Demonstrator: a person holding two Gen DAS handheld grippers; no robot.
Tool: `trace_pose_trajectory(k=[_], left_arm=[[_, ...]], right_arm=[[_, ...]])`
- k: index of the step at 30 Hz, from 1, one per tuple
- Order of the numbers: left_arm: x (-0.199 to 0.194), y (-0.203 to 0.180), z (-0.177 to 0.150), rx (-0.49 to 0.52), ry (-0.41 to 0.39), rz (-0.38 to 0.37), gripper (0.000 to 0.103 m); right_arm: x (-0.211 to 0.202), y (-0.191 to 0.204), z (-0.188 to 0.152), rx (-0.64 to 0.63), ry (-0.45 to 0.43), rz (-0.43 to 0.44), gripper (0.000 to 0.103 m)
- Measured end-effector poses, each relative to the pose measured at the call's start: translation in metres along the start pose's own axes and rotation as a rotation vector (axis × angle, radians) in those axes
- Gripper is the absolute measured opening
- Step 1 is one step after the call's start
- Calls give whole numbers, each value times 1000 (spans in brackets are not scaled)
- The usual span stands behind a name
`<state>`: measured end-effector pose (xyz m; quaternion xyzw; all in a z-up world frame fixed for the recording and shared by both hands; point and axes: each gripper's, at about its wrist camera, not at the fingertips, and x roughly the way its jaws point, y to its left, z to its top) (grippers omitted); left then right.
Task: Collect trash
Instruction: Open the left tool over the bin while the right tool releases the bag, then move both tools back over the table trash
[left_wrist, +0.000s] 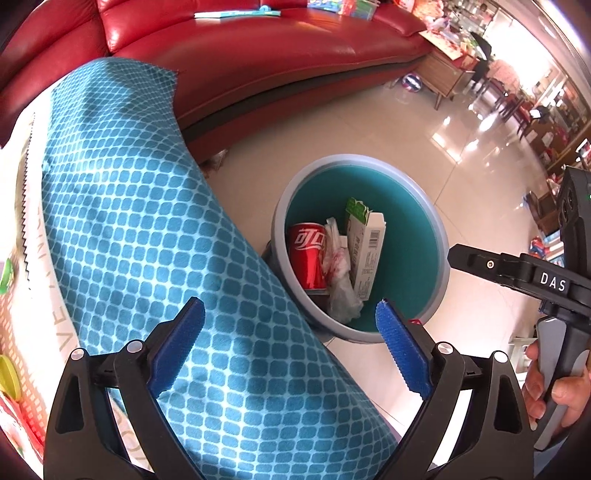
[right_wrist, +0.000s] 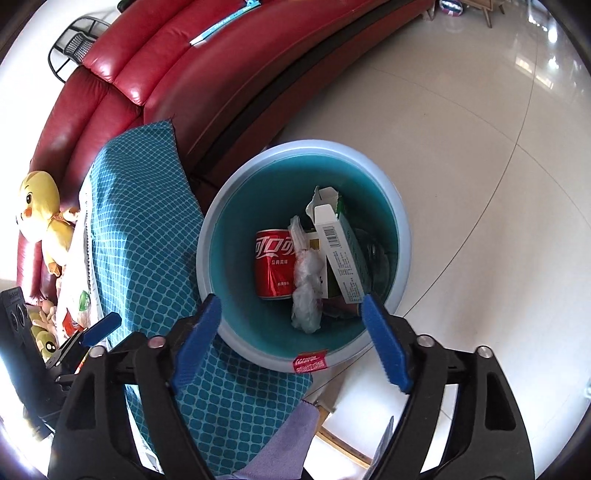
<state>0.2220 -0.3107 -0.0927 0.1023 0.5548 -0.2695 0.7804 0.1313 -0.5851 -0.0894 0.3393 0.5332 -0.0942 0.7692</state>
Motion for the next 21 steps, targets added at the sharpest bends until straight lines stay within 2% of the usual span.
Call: trace_pose_trajectory(k=[6, 10, 21], left_arm=[[-13, 13, -10, -21, -15, -2, 98], [-26, 26, -21, -43, -26, -3, 98], [-73, 73, -60, -120, -78, 15, 99]], right_arm=[[-4, 9, -7, 2, 18, -16, 78], [-10, 23, -14, -32, 11, -30, 83], [-14, 82, -43, -146, 23, -27, 83]])
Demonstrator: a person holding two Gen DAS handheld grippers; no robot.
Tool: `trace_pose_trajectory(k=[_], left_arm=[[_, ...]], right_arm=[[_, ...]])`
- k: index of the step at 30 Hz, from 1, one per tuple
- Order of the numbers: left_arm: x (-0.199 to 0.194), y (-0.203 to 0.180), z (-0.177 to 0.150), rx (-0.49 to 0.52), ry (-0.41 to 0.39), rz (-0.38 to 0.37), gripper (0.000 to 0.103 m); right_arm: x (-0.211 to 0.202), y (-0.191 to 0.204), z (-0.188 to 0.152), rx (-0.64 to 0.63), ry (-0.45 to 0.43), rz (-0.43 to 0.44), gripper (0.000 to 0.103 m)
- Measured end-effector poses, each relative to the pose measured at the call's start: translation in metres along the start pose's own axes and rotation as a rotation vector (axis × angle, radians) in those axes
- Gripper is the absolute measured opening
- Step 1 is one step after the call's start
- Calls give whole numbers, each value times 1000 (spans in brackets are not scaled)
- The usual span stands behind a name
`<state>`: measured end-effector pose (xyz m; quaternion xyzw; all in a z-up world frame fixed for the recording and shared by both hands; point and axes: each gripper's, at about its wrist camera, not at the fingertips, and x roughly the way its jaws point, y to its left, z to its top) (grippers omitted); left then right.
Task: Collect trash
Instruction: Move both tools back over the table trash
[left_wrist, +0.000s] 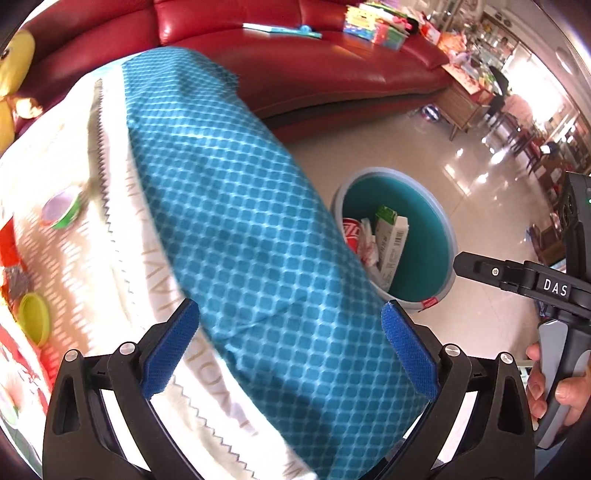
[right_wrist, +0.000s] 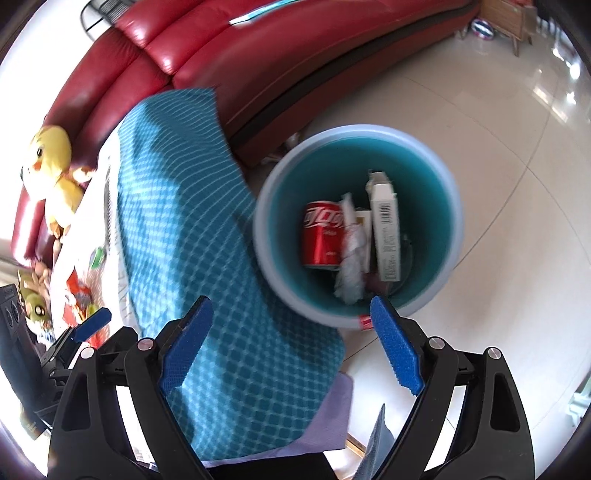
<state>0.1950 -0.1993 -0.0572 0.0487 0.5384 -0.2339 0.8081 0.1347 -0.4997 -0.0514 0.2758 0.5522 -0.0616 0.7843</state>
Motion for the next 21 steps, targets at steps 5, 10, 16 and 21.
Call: trace_pose_trajectory(k=[5, 10, 16, 21], left_arm=[[-23, 35, -18, -41, -30, 12, 99], [-45, 71, -36, -83, -63, 40, 99], [-74, 125, -59, -165, -106, 67, 99], [-95, 171, -80, -232, -131, 98, 99]], right_arm=[[3, 39, -11, -62, 8, 6, 83], [10, 83, -22, -135, 11, 27, 83], [23, 148, -38, -267, 16, 57, 83], [40, 196, -50, -337, 70, 80, 83]])
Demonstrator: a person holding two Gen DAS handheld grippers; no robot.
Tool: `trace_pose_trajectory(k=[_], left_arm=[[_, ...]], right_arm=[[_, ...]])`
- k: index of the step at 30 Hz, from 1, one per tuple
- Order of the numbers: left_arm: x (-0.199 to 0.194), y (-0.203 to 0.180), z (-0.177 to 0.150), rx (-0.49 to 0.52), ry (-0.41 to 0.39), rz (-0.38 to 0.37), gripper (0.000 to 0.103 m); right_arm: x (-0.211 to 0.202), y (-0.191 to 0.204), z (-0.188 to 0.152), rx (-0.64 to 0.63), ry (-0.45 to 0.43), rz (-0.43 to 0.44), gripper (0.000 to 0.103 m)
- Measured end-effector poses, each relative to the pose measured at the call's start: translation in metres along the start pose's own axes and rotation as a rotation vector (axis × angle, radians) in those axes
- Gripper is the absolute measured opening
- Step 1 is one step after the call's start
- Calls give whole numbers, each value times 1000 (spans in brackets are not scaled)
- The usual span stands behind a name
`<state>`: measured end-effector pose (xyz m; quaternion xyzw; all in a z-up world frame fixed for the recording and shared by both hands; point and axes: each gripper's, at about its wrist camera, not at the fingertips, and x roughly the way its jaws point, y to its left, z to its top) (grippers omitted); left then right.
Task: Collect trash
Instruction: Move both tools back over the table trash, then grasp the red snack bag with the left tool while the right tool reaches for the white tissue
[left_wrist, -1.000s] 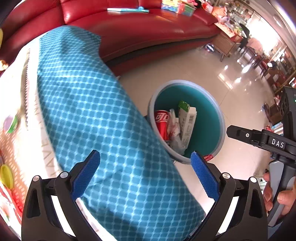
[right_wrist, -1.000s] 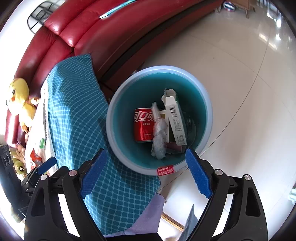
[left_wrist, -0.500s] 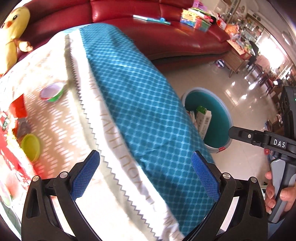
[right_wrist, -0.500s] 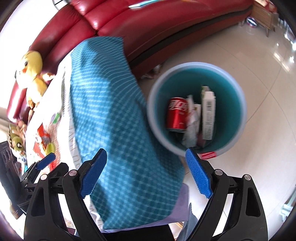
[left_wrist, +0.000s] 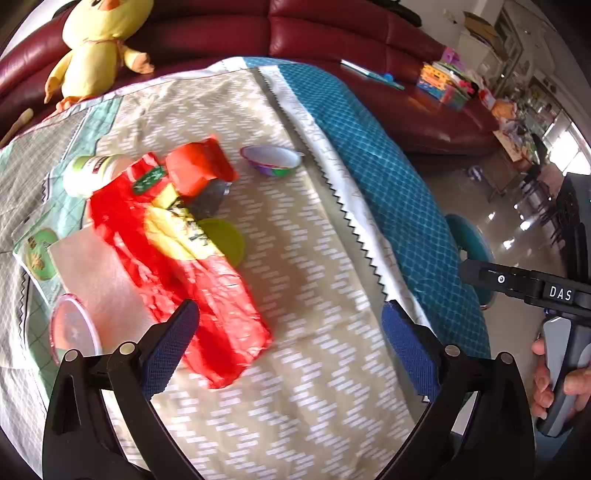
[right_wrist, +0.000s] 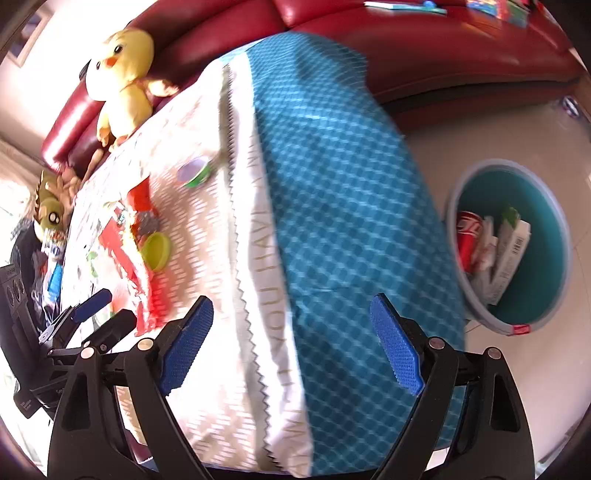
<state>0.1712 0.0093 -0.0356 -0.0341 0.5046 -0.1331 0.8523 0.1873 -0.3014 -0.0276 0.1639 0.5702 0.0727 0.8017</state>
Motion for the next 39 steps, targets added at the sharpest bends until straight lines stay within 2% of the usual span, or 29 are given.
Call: trace_pose_trajectory(k=[7, 11, 17, 19, 31, 32, 33, 34, 36, 39], left_arm=[[-20, 73, -18, -97, -38, 69, 99], [-27, 112, -28, -173, -48, 81, 99], [-36, 152, -35, -201, -82, 140, 99], [-36, 161, -37, -214, -82, 139, 99], [-21, 190, -38, -261, -44, 113, 99], [-20, 192, -38, -266, -41, 112, 99], [-19, 193, -39, -269, -39, 111, 99], [-19, 194, -40, -271, -37, 111, 99], [-18, 197, -40, -274, -36, 109, 99], [-16, 199, -39, -275, -34, 106, 99]], right_arm=[[37, 73, 6, -94, 107, 37, 83], [56, 112, 13, -144, 134, 58, 83], [87, 162, 21, -189, 193, 137, 83], [98, 176, 24, -196, 209, 156, 83], [135, 214, 37, -279, 211, 114, 80], [139, 215, 37, -279, 217, 108, 78], [143, 216, 37, -279, 222, 107, 70], [146, 217, 36, -281, 231, 108, 57], [152, 218, 31, -291, 258, 109, 44], [155, 223, 28, -318, 263, 103, 43]])
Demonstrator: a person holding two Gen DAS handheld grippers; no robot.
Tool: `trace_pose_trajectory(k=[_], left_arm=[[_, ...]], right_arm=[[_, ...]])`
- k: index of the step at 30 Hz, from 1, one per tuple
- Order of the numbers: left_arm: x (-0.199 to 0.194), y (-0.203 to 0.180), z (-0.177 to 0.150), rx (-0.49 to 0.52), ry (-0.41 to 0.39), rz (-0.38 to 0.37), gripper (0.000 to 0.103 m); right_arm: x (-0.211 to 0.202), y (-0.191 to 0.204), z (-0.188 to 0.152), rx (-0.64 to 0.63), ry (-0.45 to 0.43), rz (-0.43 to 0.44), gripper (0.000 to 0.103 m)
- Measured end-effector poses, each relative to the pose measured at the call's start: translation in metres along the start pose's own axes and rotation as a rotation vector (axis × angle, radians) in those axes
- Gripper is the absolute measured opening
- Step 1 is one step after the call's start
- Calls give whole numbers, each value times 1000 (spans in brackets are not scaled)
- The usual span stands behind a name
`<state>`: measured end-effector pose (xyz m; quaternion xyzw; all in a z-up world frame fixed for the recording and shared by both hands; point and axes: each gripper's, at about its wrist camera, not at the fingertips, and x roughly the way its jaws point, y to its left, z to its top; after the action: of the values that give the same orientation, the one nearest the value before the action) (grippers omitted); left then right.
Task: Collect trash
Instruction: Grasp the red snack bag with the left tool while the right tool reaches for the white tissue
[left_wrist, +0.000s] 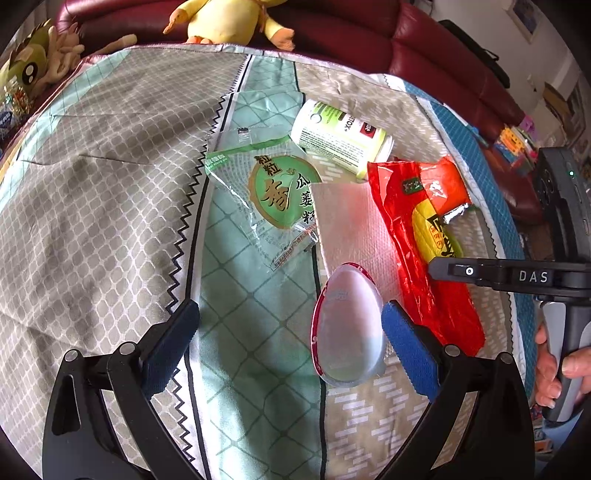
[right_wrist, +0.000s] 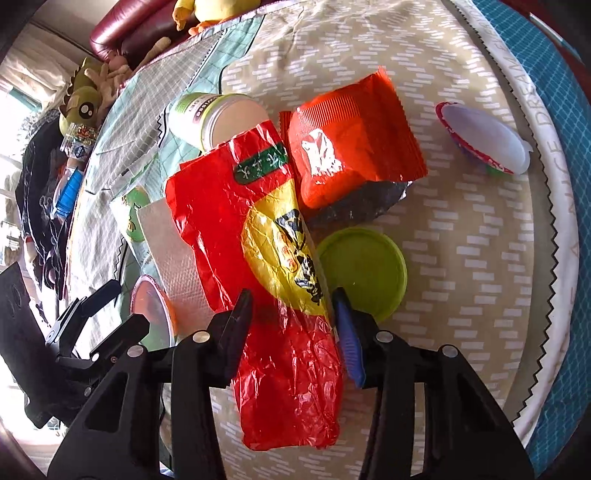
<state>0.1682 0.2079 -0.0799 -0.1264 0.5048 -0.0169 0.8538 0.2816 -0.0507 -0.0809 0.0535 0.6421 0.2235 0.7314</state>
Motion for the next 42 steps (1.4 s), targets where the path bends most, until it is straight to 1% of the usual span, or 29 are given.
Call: trace_pose_trajectory(k=[2, 3, 4, 5, 9, 13, 16, 18, 22, 24, 27, 31, 32, 34, 37, 38, 40, 42], left_arm=[[2, -1, 1, 5, 4, 1, 99], [3, -2, 1, 9, 7, 2, 99], [4, -4, 2, 15, 8, 3, 99], [4, -6, 2, 20, 9, 3, 99], [11, -14, 9, 46, 21, -11, 99], [22, -32, 21, 111, 43, -27, 99], [31, -48, 28, 167, 69, -15, 99], [29, -58, 29, 195, 63, -7, 99], [22, -70, 25, 204, 51, -28, 99], [20, -76, 21, 213, 52, -25, 99], [15, -87, 17, 228, 50, -25, 99], [2, -106, 8, 270, 41, -42, 99], [0, -112, 5, 286, 42, -39, 99], [-3, -124, -2, 315, 50, -43, 99], [-3, -144, -11, 356, 73, -62, 99], [-2, -152, -14, 373, 80, -69, 99], [-1, -168, -18, 409, 87, -73, 99], [3, -183, -23, 440, 102, -74, 99]], right_arm=[[0, -1, 1, 4, 0, 3, 37], [0, 0, 1, -5, -5, -14, 15], [1, 0, -1, -16, 2, -24, 5], [1, 0, -2, -16, 9, -12, 5], [-14, -1, -10, -14, -26, 13, 5], [-40, -14, -20, 6, -82, -6, 5], [-53, -26, -32, 24, -88, -9, 5], [-61, -33, -38, 34, -95, -8, 5], [-74, -51, -49, 69, -115, 6, 5], [-74, -56, -55, 74, -107, 5, 5], [-73, -62, -63, 88, -93, 38, 5], [-77, -70, -72, 123, -77, 112, 14], [-82, -72, -73, 125, -92, 105, 16], [-92, -80, -76, 136, -122, 96, 27], [-105, -95, -82, 166, -166, 84, 32], [-107, -101, -84, 180, -174, 81, 34], [-110, -113, -89, 208, -186, 77, 42], [-112, -123, -95, 227, -193, 75, 45]])
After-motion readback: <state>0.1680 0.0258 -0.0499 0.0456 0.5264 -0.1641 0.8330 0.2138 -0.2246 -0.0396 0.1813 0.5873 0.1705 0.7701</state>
